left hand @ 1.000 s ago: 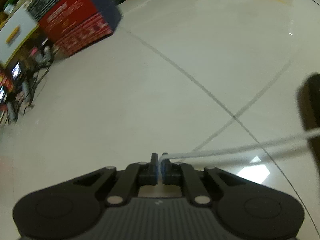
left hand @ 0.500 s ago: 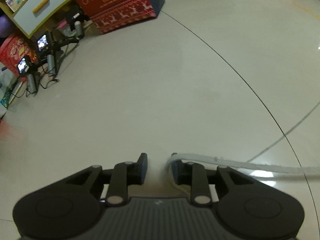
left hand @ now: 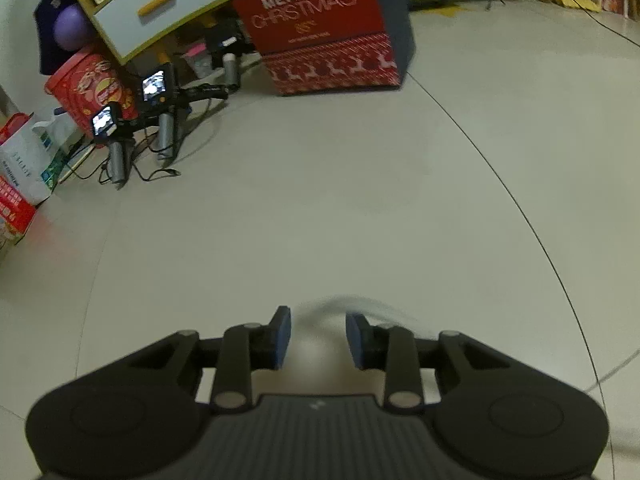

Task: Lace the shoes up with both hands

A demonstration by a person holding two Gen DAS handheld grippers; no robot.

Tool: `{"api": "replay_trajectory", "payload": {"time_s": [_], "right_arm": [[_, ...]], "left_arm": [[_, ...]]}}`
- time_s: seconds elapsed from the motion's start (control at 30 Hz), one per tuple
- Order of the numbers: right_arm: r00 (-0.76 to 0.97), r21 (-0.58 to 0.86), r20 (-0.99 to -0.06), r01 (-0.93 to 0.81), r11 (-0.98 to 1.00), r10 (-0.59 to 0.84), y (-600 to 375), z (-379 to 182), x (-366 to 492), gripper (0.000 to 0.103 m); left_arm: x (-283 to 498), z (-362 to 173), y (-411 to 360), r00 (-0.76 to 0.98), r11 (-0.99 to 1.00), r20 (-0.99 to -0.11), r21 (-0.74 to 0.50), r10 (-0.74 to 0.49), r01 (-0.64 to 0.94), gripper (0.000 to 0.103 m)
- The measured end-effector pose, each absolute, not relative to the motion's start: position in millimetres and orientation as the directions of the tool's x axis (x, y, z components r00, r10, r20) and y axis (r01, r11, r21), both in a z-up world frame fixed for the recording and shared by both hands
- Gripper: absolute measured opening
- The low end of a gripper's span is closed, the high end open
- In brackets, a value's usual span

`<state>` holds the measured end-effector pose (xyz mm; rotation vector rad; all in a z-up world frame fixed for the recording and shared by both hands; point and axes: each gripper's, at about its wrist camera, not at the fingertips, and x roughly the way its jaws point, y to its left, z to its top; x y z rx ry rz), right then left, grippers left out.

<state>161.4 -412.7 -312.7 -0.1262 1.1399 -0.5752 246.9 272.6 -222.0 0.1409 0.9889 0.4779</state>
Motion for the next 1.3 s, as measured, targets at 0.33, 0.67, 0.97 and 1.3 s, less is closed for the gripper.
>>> {"api": "replay_trajectory", "payload": {"time_s": [0.33, 0.67, 0.97, 1.3], "right_arm": [[0.3, -0.103, -0.897, 0.57, 0.815, -0.323, -444.6, -315.2, 152.4, 0.019], [0.401, 0.19, -0.906, 0.67, 0.718, -0.134, -450.0, -321.1, 179.3, 0.023], [0.411, 0.169, -0.899, 0.643, 0.747, -0.15, -431.7, -344.4, 199.4, 0.024], [0.511, 0.112, -0.855, 0.357, 0.927, -0.093, -398.3, -342.9, 234.2, 0.002]], "left_arm": [[248.7, -209.3, 262.5, 0.487, 0.924, -0.801, 0.207, 0.348, -0.321, 0.034], [246.5, -210.7, 226.1, 0.502, 0.964, -0.829, 0.161, 0.247, -0.209, 0.043], [246.6, -206.8, 211.2, 0.503, 0.98, -0.843, 0.13, 0.191, -0.154, 0.077], [243.1, -205.1, 194.1, 0.486, 0.99, -0.864, 0.089, 0.13, -0.108, 0.082]]}}
